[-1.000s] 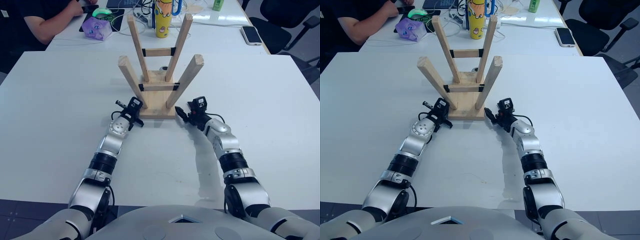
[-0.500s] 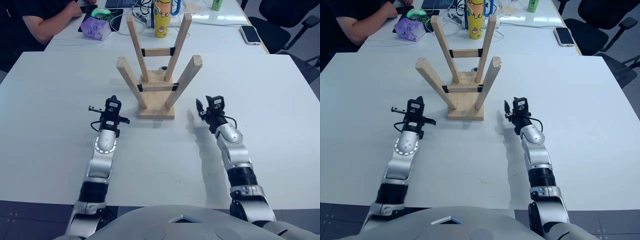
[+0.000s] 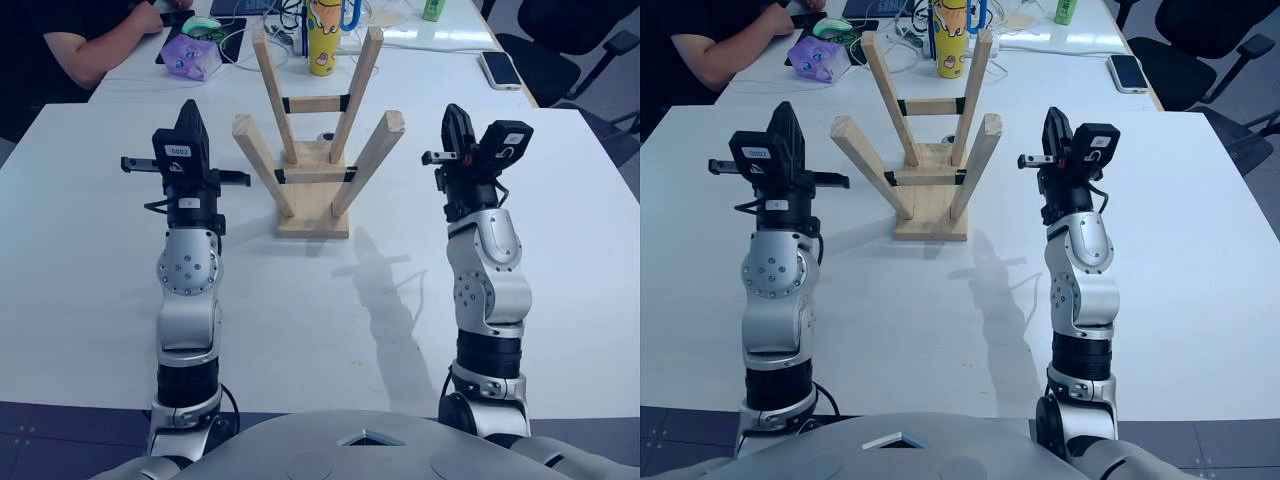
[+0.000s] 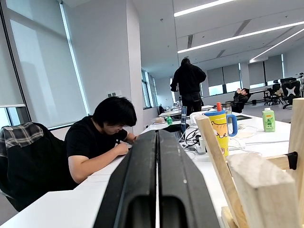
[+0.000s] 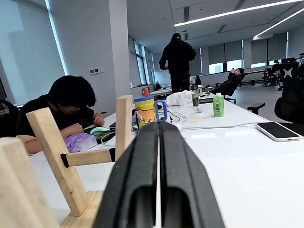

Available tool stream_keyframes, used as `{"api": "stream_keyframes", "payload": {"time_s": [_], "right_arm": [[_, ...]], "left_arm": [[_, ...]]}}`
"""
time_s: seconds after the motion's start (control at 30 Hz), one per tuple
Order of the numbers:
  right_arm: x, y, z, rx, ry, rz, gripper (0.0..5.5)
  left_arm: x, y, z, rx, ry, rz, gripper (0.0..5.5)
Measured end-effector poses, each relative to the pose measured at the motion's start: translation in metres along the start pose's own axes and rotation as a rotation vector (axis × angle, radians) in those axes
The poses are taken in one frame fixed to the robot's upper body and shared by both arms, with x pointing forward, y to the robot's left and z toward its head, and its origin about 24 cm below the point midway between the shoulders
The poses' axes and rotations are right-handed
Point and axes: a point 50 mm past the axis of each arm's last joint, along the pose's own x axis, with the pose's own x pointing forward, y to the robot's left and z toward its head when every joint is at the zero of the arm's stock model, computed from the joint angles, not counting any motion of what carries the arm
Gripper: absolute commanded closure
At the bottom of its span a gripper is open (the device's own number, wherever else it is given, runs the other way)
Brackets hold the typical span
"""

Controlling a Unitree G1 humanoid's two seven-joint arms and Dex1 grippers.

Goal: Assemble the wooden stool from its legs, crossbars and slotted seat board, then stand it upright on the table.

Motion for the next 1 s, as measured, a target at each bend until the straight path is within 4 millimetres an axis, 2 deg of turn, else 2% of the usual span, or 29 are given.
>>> {"api": "stream_keyframes", "payload": {"time_s": [0.17,0.23,0.3,0.4,0.47,0.57,0.73,0.8,0.87,1.0], "right_arm": [[0.003,0.002,0.004,0.009,-0.024,-0.011,5.48],[0.005,0.014,0.004,-0.038,-0.030,0.058,5.48],[0.008,0.038,0.002,-0.106,-0.010,0.188,5.48],[0.010,0.040,0.000,-0.154,0.010,0.212,5.48],[0.010,0.039,0.000,-0.173,0.013,0.208,5.48],[0.009,0.028,-0.021,-0.195,0.136,0.190,5.48],[0.008,-0.001,-0.022,-0.243,0.159,0.092,5.48],[0.007,-0.005,-0.023,-0.248,0.163,0.086,5.48],[0.006,-0.006,-0.034,-0.246,0.218,0.099,5.48],[-0.020,-0.002,-0.090,-0.242,0.551,0.230,5.48]], "left_arm": [[0.003,0.000,-0.005,0.002,0.025,-0.006,5.50],[0.005,-0.013,-0.010,-0.012,0.054,-0.089,5.50],[0.007,-0.035,-0.009,-0.015,0.064,-0.196,5.50],[0.008,-0.034,-0.012,0.023,0.087,-0.187,5.50],[0.008,-0.034,-0.012,0.032,0.096,-0.180,5.50],[0.009,-0.027,-0.013,0.056,0.107,-0.128,5.50],[0.008,-0.004,-0.012,0.116,0.095,0.004,5.50],[0.006,-0.001,-0.009,0.125,0.069,0.025,5.50],[-0.001,0.001,-0.011,0.125,0.075,0.018,5.50],[-0.032,0.004,-0.049,0.133,0.301,-0.146,5.50]]}}
